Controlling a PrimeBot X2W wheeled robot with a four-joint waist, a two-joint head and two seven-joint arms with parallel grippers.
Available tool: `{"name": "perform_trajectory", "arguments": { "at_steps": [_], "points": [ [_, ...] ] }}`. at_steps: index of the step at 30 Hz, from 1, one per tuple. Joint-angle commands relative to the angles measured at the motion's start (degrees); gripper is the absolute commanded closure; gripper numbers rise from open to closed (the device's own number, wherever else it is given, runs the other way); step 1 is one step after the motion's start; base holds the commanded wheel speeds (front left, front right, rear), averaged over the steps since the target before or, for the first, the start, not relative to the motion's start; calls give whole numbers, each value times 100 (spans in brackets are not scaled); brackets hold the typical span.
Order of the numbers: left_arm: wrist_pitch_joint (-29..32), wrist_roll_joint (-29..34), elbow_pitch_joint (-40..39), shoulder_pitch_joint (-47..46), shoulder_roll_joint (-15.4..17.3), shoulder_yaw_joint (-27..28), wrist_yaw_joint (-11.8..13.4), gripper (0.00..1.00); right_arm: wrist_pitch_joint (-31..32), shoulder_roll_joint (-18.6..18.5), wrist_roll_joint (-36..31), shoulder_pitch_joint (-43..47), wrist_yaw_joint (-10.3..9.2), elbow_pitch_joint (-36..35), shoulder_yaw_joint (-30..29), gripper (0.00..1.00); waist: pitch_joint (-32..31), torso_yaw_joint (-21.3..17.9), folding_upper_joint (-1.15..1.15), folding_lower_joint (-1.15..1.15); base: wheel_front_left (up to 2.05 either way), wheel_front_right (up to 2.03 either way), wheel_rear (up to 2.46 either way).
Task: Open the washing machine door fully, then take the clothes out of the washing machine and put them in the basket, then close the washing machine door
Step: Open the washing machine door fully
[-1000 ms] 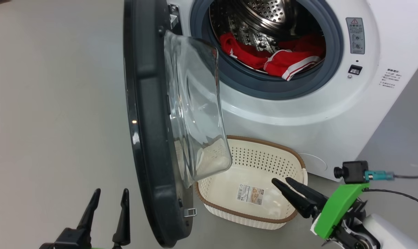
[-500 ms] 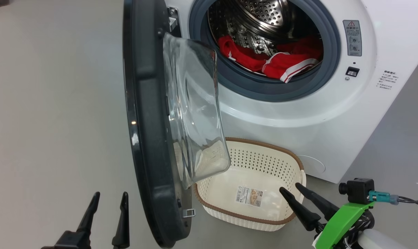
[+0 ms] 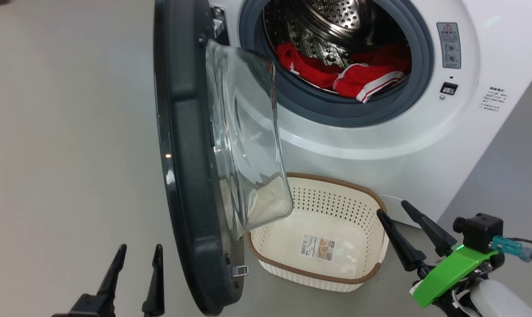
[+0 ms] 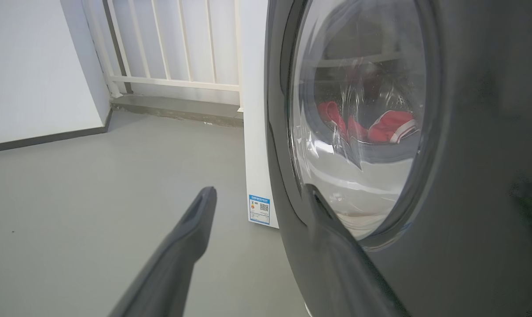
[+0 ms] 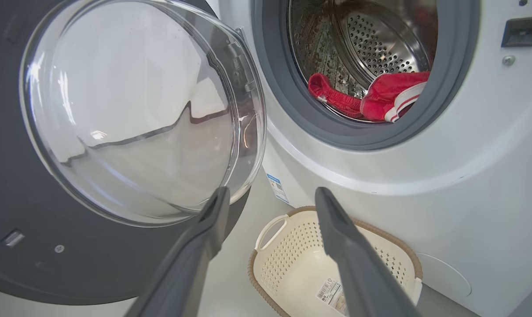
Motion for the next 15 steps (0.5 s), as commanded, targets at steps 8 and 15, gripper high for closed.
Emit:
{"name": "perform_trajectory", "arguments": {
  "at_steps": [8, 15],
  "points": [
    [-47, 22, -147, -178, 89, 164, -11, 0, -68, 346, -828, 449, 9, -359, -628, 0, 6, 34, 0, 0, 0, 0, 0],
    [-47, 4, -148, -193, 89, 141, 6, 0, -68, 506, -1257, 694, 9, -387, -902, 0, 34, 72, 0, 0, 0, 0, 0]
  ]
}}
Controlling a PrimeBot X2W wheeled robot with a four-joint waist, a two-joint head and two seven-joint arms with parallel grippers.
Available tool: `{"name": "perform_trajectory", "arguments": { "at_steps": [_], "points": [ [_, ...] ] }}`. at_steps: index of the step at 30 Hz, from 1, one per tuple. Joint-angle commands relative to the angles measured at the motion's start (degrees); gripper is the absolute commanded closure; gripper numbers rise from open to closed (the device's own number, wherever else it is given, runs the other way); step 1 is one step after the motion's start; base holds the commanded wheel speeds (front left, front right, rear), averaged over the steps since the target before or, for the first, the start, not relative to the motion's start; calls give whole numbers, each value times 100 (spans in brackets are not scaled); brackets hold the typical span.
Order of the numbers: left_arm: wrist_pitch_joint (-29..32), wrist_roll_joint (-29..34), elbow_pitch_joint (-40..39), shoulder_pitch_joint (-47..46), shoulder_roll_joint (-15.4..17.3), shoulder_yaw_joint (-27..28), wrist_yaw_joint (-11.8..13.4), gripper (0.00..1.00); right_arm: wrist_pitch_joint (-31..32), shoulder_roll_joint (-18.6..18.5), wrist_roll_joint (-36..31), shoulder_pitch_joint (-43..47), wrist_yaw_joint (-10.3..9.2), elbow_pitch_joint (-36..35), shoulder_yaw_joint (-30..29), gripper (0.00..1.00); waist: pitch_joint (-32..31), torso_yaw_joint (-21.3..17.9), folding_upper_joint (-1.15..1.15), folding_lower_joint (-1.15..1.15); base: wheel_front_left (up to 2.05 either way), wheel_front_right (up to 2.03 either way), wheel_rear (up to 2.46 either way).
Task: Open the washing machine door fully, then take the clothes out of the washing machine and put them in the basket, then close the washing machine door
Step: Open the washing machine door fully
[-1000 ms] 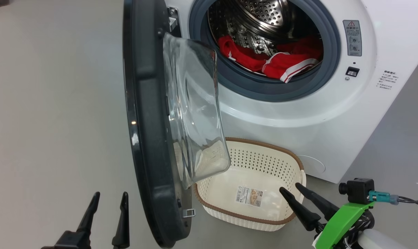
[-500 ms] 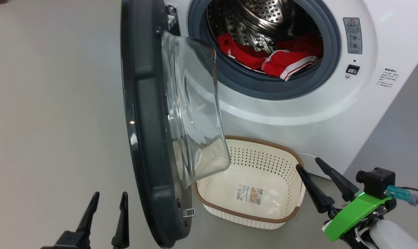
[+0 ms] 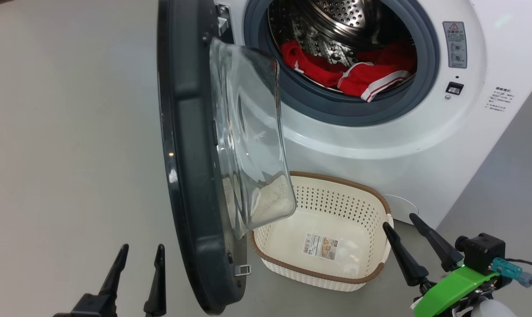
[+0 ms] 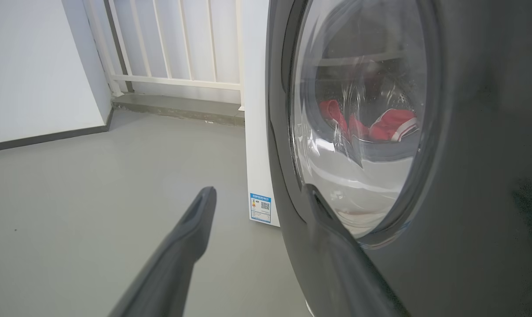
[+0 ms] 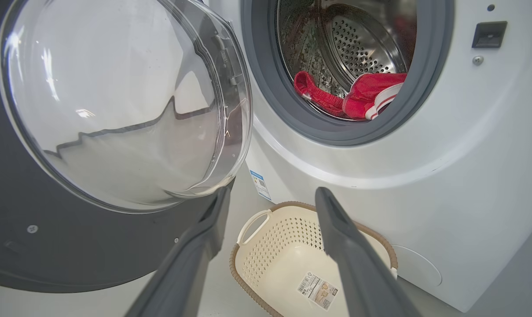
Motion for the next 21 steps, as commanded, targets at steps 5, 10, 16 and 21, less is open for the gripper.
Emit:
{"name": "perform_trajectory", "arguments": {
  "at_steps": [5, 10, 16, 21],
  "points": [
    [-47, -23, -134, -201, 90, 172, 27, 0, -68, 79, -214, 157, 9, -126, -116, 0, 9, 14, 0, 0, 0, 0, 0],
    [-47, -21, -129, -199, 90, 171, 34, 0, -69, 155, -318, 228, 9, -114, -228, 0, -6, 6, 0, 0, 0, 0, 0],
    [-47, 5, -121, -195, 90, 173, 29, 0, -69, 189, -570, 250, 9, -107, -360, 0, -45, -1, 0, 0, 0, 0, 0],
    [-47, 17, -110, -203, 90, 166, 32, 0, -69, 235, -887, 289, 9, -133, -545, 0, -70, 11, 0, 0, 0, 0, 0]
  ]
}}
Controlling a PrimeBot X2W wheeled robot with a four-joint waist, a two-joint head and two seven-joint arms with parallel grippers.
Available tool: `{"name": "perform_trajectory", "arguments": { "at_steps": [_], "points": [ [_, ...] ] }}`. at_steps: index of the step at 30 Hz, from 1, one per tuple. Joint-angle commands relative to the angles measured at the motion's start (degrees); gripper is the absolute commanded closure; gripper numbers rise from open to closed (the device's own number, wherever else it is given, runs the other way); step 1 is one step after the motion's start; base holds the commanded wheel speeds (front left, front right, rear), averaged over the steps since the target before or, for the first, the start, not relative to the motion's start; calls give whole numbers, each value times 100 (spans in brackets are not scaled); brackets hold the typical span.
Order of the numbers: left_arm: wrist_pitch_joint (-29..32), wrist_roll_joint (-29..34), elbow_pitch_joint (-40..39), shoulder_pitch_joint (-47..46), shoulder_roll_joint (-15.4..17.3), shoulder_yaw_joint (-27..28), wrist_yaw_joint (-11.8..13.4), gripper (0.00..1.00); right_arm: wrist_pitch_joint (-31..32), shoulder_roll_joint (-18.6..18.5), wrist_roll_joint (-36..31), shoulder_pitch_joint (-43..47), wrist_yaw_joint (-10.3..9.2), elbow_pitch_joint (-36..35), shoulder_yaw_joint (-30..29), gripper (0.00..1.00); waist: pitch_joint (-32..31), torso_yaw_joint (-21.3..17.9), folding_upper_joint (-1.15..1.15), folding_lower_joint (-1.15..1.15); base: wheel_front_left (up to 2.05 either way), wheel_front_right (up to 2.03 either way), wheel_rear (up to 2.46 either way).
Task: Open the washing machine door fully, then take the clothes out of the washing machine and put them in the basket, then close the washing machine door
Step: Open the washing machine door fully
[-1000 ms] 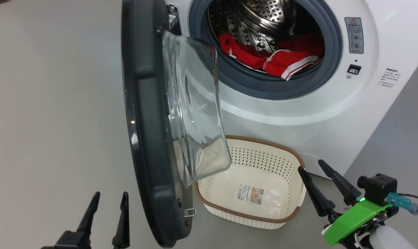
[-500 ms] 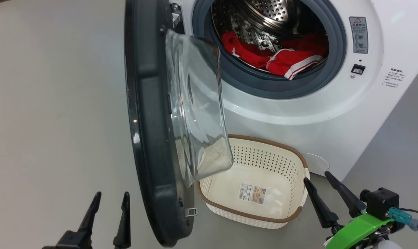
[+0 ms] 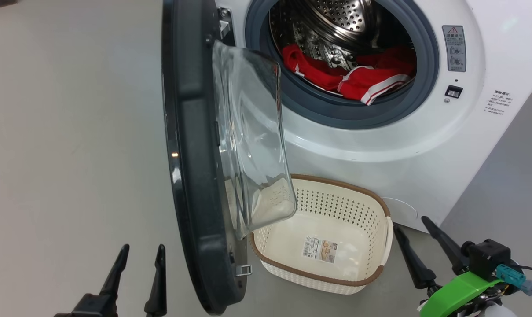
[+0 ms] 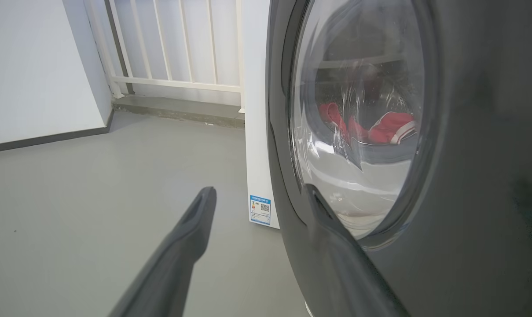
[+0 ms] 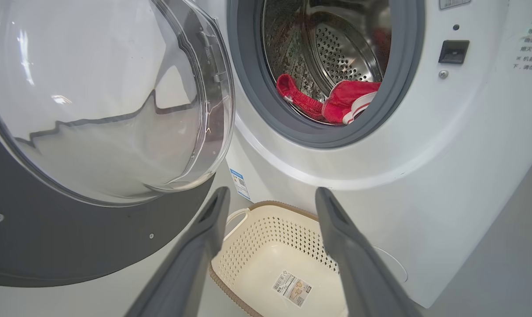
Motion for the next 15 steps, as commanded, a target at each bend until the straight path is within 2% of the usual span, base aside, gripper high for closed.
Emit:
{"name": "perform_trajectory", "arguments": {
  "at_steps": [1, 15],
  "points": [
    [-47, 20, -116, -201, 89, 180, 27, 0, -69, -35, -176, 78, 9, -157, 10, 0, -11, 6, 0, 0, 0, 0, 0],
    [-47, 37, -101, -177, 89, 191, 39, 0, -69, 132, -915, 301, 9, -224, -309, 0, -60, -10, 0, 0, 0, 0, 0]
  ]
}}
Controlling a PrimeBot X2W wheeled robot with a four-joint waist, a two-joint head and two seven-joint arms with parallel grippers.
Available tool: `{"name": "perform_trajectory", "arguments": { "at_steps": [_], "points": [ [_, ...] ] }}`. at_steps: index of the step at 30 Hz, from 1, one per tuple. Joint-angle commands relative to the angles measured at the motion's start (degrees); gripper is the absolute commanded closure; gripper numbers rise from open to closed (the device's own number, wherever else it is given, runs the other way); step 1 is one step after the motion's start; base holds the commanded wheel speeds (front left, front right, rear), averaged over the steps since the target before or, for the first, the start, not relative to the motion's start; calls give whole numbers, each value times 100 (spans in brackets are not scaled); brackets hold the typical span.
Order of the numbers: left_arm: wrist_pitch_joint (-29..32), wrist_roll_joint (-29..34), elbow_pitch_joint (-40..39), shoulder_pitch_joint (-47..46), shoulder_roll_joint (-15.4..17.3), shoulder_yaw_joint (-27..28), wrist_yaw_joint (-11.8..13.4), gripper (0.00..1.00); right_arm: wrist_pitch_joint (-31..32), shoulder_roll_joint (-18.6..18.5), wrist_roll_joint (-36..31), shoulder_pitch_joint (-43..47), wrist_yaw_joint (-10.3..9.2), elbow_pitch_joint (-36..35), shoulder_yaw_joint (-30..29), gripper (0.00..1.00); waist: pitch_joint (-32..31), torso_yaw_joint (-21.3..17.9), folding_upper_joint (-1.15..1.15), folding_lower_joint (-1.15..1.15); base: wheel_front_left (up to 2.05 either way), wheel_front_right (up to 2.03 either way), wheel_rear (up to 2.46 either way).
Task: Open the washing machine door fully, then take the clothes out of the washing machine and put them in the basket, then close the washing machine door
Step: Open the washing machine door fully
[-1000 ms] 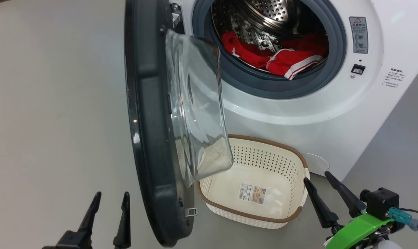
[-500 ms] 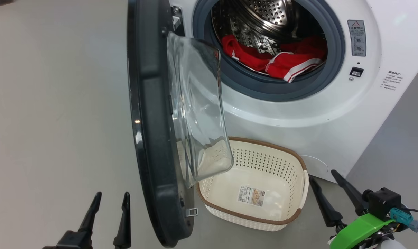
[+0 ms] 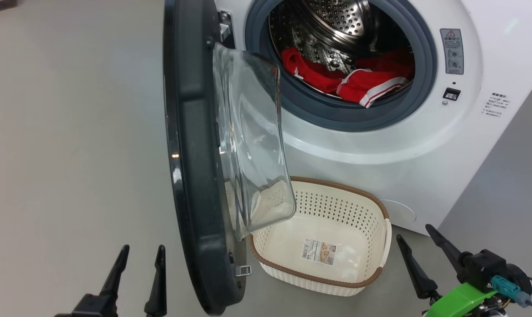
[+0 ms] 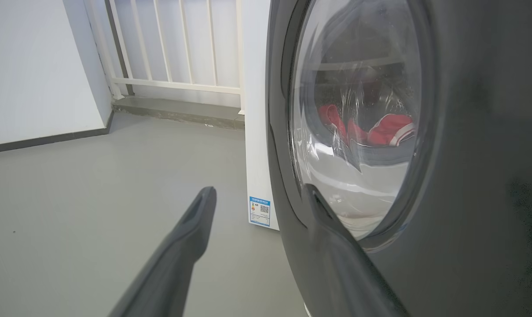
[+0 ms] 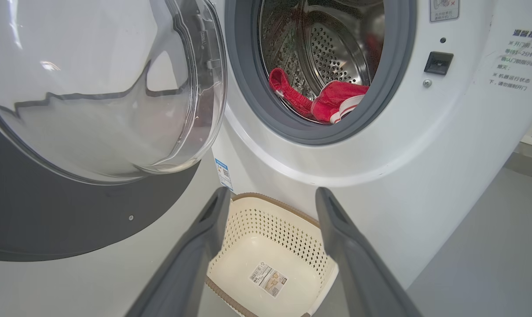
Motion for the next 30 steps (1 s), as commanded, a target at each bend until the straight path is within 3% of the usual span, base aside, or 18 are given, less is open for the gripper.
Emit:
{"name": "perform_trajectory", "arguments": {
  "at_steps": [1, 9, 10, 11, 12, 18, 21, 24, 30],
  "points": [
    [-47, 34, -124, -174, 89, 190, 38, 0, -69, -41, -30, 69, 9, -133, 92, 0, 2, -6, 0, 0, 0, 0, 0],
    [-47, -101, -168, -236, 89, 219, 72, 0, -69, -36, -92, 66, 9, -144, 88, 0, 22, -10, 0, 0, 0, 0, 0],
    [-47, -121, -201, -261, 89, 246, 83, 20, -69, -35, -106, 62, 9, -150, 88, 0, 21, -6, 0, 0, 0, 0, 0],
    [-47, -185, -254, -291, 89, 291, 98, 71, -69, -30, -115, 60, 9, -157, 82, 0, 21, 0, 0, 0, 0, 0, 0],
    [-47, -239, -329, -332, 89, 355, 117, 100, -69, -24, -122, 59, 9, -163, 77, 0, 19, 7, 0, 0, 0, 0, 0],
    [-47, -520, -1393, -652, 89, 749, 243, 100, -69, 3, -149, 58, 9, -194, 64, 0, -16, 32, 0, 0, 0, 0, 0],
    [-47, -691, -2212, -761, 89, 649, 259, 100, -69, 13, -160, 66, 9, -228, 55, 0, -41, 31, 0, 0, 0, 0, 0],
    [-47, -922, -2994, -729, 89, 152, 223, 100, -69, 30, -176, 77, 9, -277, 41, 0, -59, 13, 0, 0, 0, 0, 0],
    [-47, -887, -3197, -463, 89, -967, -150, 100, -69, 51, -185, 66, 9, -293, 35, 0, -53, -30, 0, 0, 0, 0, 0]
  ]
}}
